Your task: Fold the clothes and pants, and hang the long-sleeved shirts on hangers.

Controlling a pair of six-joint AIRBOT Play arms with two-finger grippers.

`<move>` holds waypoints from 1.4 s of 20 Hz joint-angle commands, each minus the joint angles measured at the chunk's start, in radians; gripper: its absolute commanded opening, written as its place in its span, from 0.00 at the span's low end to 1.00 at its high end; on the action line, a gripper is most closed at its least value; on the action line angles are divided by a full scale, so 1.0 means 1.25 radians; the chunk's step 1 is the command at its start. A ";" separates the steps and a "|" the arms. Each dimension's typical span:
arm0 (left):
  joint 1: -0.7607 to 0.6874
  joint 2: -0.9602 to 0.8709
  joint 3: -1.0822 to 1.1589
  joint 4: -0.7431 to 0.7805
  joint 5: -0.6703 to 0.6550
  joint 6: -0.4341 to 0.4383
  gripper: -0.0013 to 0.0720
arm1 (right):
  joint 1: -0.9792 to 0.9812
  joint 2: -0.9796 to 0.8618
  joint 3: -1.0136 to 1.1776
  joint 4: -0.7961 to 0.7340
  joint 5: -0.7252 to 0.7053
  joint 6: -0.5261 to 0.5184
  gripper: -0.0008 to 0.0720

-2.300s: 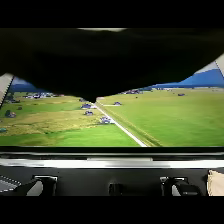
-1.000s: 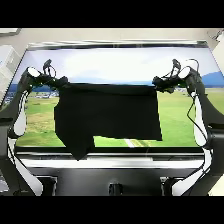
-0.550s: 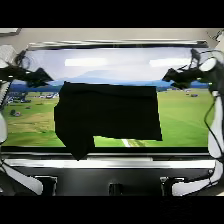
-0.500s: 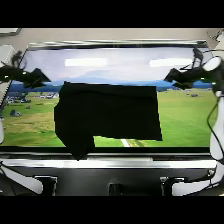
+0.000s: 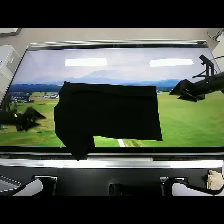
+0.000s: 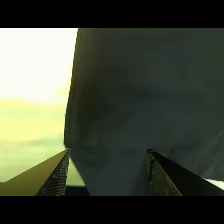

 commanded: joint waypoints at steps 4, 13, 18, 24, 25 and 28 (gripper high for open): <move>0.076 0.096 -0.295 -0.123 0.111 0.211 0.78 | -0.068 0.166 -0.155 0.151 0.012 -0.046 0.92; 0.076 0.001 -0.300 -0.261 0.190 0.319 0.78 | -0.108 0.244 -0.193 0.194 0.005 -0.040 0.92; 0.047 -0.060 -0.300 -0.278 0.198 0.339 0.78 | -0.108 0.244 -0.193 0.196 0.009 -0.041 0.91; 0.009 -0.084 -0.300 -0.286 0.234 0.339 0.54 | -0.108 0.244 -0.212 0.125 -0.015 -0.047 0.91; 0.009 -0.083 -0.300 -0.290 0.233 0.339 0.32 | -0.108 0.243 -0.234 0.114 -0.025 -0.051 0.92; 0.009 -0.083 -0.298 -0.298 0.225 0.339 0.04 | -0.108 0.229 -0.354 0.102 -0.027 -0.068 0.94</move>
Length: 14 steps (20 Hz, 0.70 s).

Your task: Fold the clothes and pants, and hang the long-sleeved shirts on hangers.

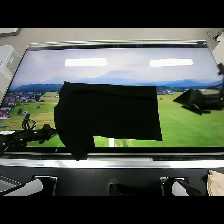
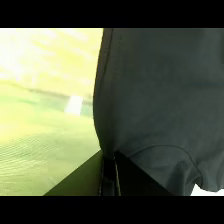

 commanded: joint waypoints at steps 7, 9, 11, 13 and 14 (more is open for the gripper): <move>-0.003 -0.002 0.002 -0.019 -0.018 0.001 0.04 | -0.001 -0.055 -0.335 -0.087 -0.075 -0.043 0.95; -0.003 -0.002 0.002 -0.019 -0.020 0.001 0.04 | -0.001 -0.055 -0.377 -0.096 -0.124 -0.044 0.95; -0.003 -0.002 0.002 -0.019 -0.022 -0.003 0.04 | -0.001 -0.060 -0.415 -0.096 -0.155 -0.055 0.95; -0.003 -0.002 0.002 -0.019 -0.025 -0.006 0.04 | -0.001 -0.078 -0.432 -0.091 -0.165 -0.067 0.95; -0.003 -0.002 0.002 -0.019 -0.027 -0.006 0.04 | -0.001 -0.091 -0.435 -0.080 -0.172 -0.077 0.95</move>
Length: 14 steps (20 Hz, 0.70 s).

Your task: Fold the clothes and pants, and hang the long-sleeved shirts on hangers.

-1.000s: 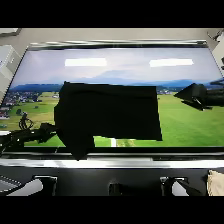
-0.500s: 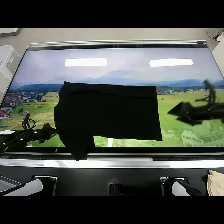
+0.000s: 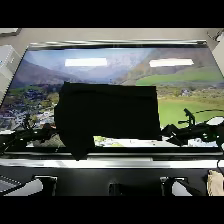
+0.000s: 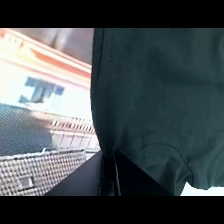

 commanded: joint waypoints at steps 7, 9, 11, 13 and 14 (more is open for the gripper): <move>0.000 -0.001 0.001 0.000 -0.012 -0.013 0.04 | 0.000 -0.087 -0.031 0.084 -0.119 -0.042 0.91; 0.000 -0.001 0.001 0.000 -0.014 -0.013 0.04 | 0.000 -0.101 -0.031 0.085 -0.129 -0.045 0.77; 0.000 -0.001 0.001 0.000 -0.014 -0.013 0.04 | 0.000 -0.111 -0.040 0.094 -0.144 -0.045 0.63; 0.000 -0.001 0.001 0.000 -0.014 -0.020 0.04 | 0.000 -0.111 -0.063 0.106 -0.155 -0.058 0.36; 0.000 -0.001 0.001 -0.003 -0.015 -0.019 0.04 | 0.000 -0.111 -0.068 0.110 -0.149 -0.069 0.18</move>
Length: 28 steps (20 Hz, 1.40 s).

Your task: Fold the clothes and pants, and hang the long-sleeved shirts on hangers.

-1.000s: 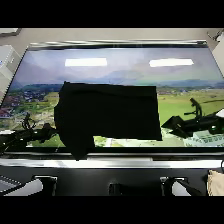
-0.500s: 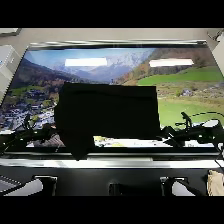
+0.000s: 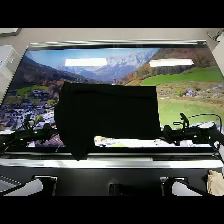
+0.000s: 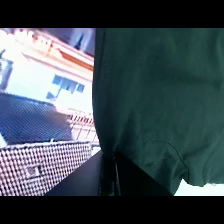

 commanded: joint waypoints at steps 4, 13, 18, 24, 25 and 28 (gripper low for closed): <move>-0.001 0.000 0.012 -0.008 -0.014 -0.005 0.04 | 0.001 0.035 -0.014 0.107 -0.021 -0.075 0.06; -0.194 -0.001 0.534 0.025 -0.049 -0.129 0.04 | 0.307 0.099 0.439 -0.146 -0.268 0.173 0.06; -0.242 0.008 1.057 0.212 -0.100 -0.285 0.04 | 0.377 0.107 0.884 -0.434 -0.155 0.382 0.06; -0.242 0.233 1.325 0.367 -0.212 -0.391 0.04 | 0.377 0.320 1.159 -0.442 0.033 0.305 0.06; -0.242 0.301 1.281 0.414 -0.212 -0.421 0.04 | 0.377 0.366 1.159 -0.452 0.041 0.305 0.05; -0.242 0.431 1.178 0.504 -0.219 -0.479 0.04 | 0.377 0.446 1.159 -0.508 0.082 0.377 0.05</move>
